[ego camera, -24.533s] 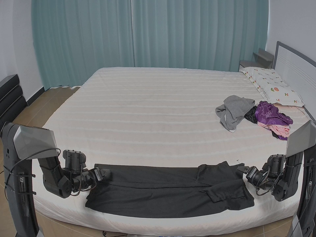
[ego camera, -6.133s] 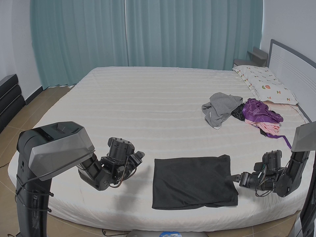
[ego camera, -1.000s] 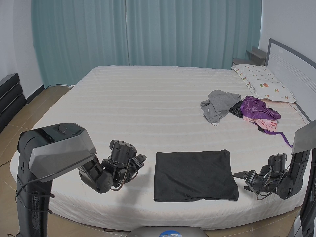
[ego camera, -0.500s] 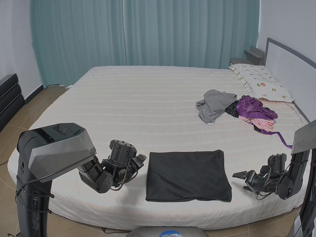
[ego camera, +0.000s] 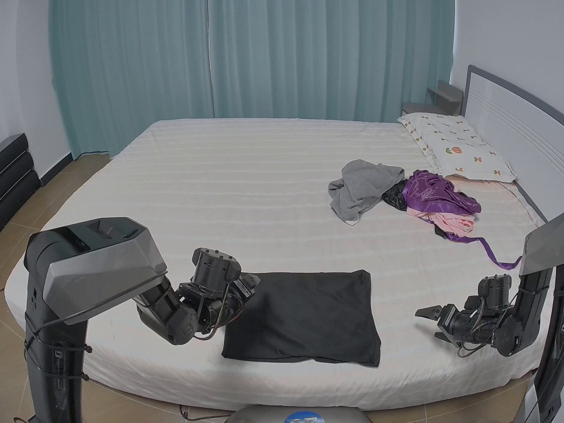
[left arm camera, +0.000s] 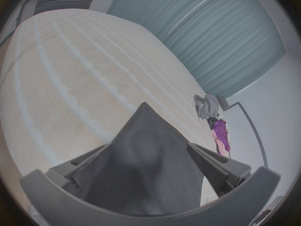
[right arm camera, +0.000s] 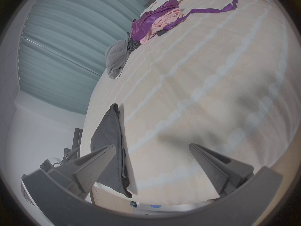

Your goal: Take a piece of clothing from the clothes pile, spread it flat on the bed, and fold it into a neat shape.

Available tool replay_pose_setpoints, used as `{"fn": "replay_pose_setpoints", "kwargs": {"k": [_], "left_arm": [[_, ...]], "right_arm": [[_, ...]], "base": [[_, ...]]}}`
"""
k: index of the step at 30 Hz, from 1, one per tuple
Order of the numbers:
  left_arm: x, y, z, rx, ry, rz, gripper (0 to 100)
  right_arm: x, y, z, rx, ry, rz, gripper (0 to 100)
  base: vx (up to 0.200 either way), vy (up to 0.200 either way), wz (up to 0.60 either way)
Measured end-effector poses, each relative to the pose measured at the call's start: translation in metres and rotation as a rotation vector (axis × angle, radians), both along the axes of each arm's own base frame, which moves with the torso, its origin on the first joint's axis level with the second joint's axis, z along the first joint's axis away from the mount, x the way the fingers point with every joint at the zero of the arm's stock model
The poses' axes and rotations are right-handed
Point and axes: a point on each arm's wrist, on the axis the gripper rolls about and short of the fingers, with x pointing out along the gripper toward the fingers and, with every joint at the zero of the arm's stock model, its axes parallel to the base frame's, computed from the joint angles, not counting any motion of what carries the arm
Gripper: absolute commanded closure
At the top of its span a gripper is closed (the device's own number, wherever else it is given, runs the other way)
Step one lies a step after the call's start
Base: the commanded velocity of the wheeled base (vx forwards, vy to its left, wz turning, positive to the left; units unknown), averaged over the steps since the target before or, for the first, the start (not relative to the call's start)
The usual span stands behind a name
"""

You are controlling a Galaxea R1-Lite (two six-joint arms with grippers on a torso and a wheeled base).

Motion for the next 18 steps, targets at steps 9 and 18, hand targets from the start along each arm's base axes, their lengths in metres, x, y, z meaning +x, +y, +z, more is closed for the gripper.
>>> {"fn": "replay_pose_setpoints", "kwargs": {"k": [9, 18], "left_arm": [[0.0010, 0.0006, 0.0005, 0.019, -0.012, -0.015, 0], [0.0017, 0.0004, -0.0050, 0.043, -0.009, -0.031, 0]], "right_arm": [[-0.0001, 0.0005, -0.0014, -0.003, 0.003, 0.003, 0], [-0.0008, 0.0006, -0.0017, -0.006, 0.006, 0.004, 0]], "base": [[0.000, 0.000, 0.00], [0.000, 0.000, 0.00]]}}
